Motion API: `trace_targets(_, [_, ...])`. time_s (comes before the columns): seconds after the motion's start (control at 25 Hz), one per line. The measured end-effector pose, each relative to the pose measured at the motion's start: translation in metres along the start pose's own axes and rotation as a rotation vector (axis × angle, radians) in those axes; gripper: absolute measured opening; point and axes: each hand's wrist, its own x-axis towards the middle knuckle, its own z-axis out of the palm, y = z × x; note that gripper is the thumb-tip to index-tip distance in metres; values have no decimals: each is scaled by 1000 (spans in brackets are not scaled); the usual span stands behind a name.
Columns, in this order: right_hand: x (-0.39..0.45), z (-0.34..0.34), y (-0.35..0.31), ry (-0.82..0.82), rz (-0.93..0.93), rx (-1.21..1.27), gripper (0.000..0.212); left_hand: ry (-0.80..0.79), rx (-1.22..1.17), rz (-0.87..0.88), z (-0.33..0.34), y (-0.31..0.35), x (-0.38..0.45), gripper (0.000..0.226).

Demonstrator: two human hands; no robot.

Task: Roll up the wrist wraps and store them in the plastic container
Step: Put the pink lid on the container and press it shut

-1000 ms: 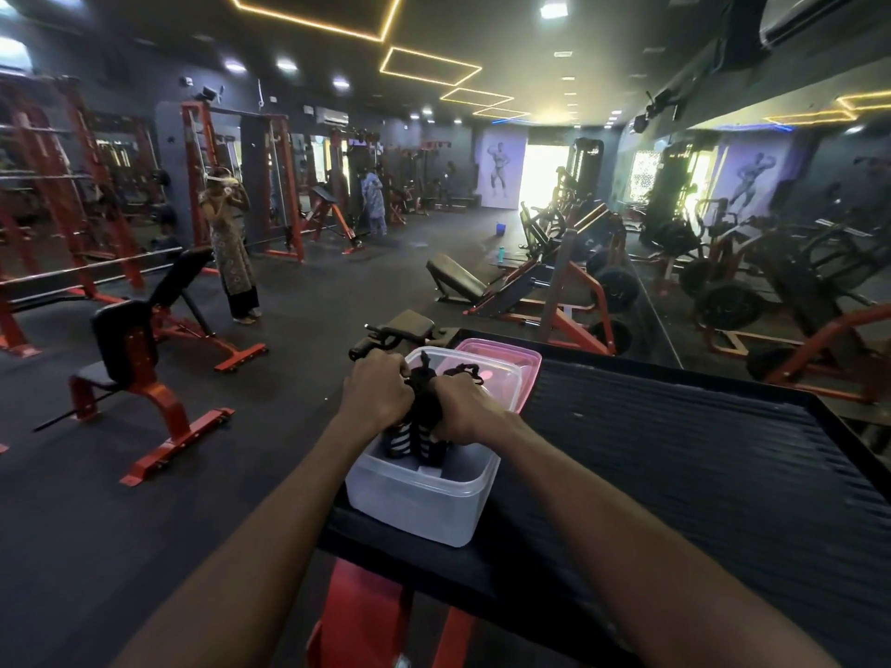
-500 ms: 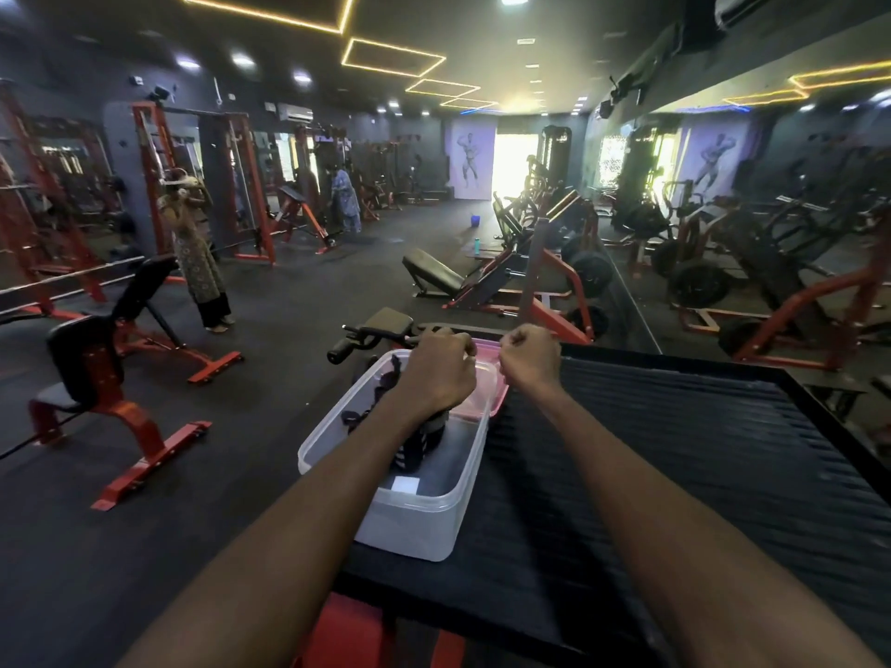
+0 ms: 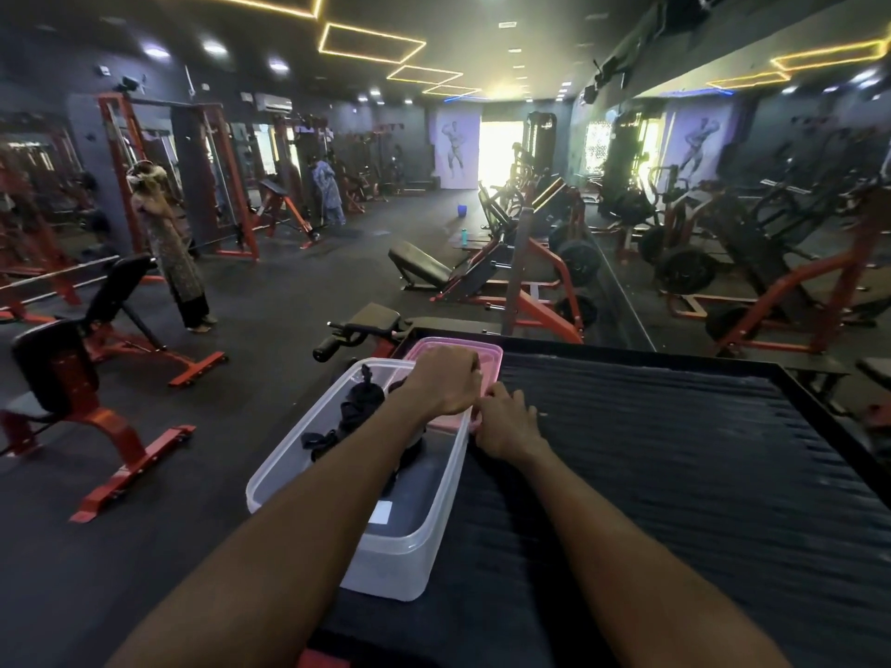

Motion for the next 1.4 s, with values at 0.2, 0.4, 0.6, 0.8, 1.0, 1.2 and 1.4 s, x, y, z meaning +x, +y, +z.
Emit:
trace_targets(0.2, [4,-18,7,84,-150,-4,16,33,9,9,5,-5,6,31])
trace_targets(0.4, [-1,-49,20,262,-120,89,12,124,-123,-19,7,-9,7,24])
trace_targets(0.6, [-6,-88,27,472,-102,139,16,219,-162,58,-7,6,13,39])
trace_targets(0.8, [-19,-121,21,768,-227,189,24,352,-207,-15,-20,12,29,46])
trace_targets(1.0, [-31,-167,9,1015,-243,225,11,370,-862,-213,-28,15,32,59])
trace_targets(1.2, [-32,-210,-13,918,-60,323,10,410,-1117,-297,-43,25,16,24])
trace_targets(1.4, [-29,-248,-24,765,130,534,25,474,-1068,-357,-64,24,20,42])
